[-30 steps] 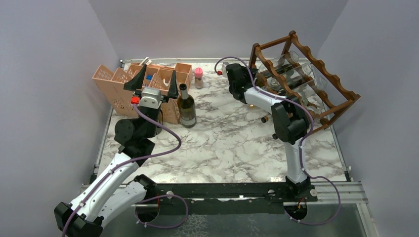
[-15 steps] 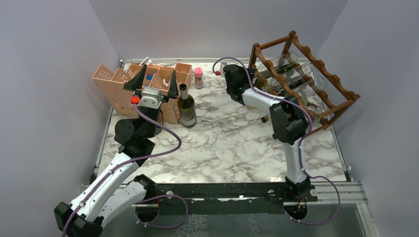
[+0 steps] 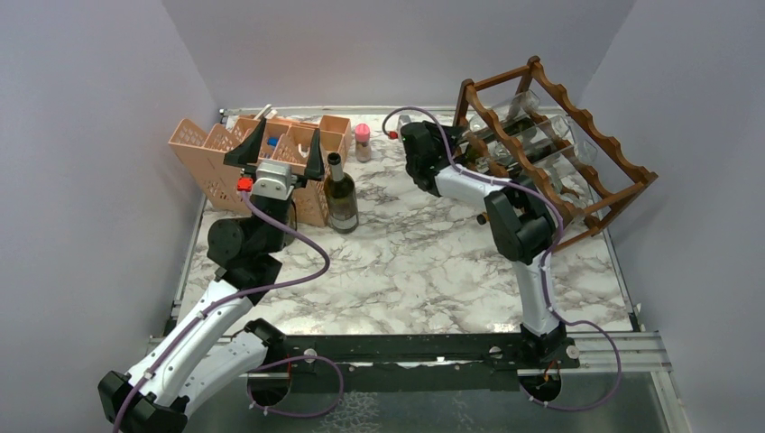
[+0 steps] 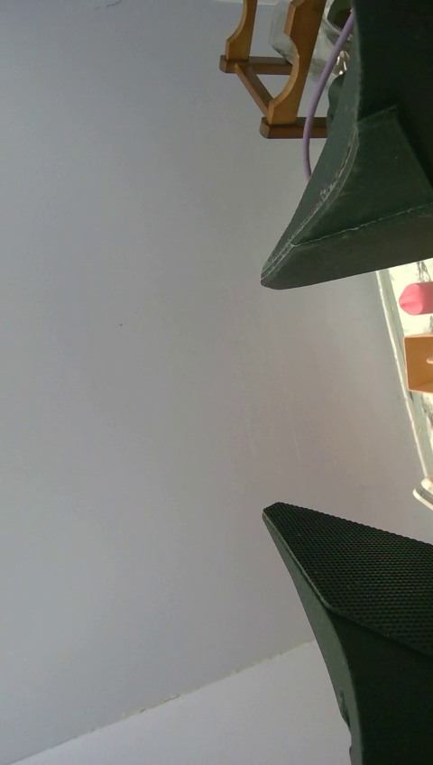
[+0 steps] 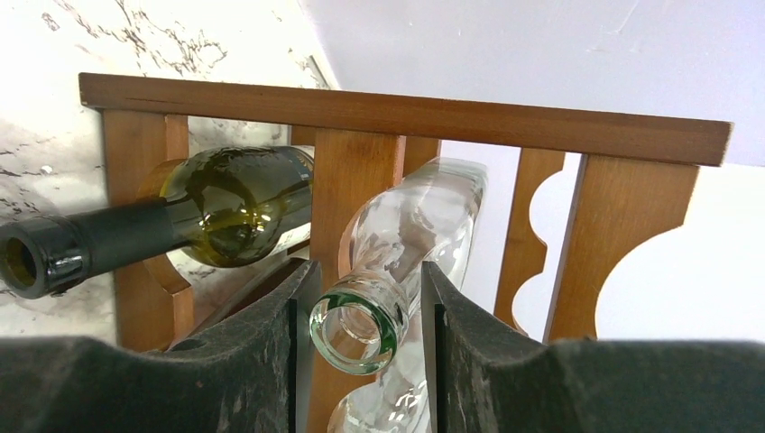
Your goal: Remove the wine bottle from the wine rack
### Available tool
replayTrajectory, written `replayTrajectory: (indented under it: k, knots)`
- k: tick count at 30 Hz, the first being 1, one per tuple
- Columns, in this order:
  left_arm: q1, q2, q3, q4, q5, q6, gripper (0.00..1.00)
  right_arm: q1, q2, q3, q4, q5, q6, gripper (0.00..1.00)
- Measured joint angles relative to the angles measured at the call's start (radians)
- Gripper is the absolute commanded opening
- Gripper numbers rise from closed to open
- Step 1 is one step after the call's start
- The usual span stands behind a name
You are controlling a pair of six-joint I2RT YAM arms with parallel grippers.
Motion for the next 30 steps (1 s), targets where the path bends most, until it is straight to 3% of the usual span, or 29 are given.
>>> replayTrajectory:
  k: [7,15,30]
  knots:
    - [0.0,-0.006,0.0,0.0,0.0,0.0,0.95,0.045,0.001,-0.006,0.032,0.013,-0.005,0.01]
    - [0.0,-0.011,0.0,0.0,0.0,0.0,0.95,0.161,0.001,0.024,-0.106,0.003,0.084,0.01]
    - [0.0,-0.01,0.0,0.0,0.0,0.0,0.95,0.185,-0.09,0.006,-0.2,-0.021,0.229,0.01]
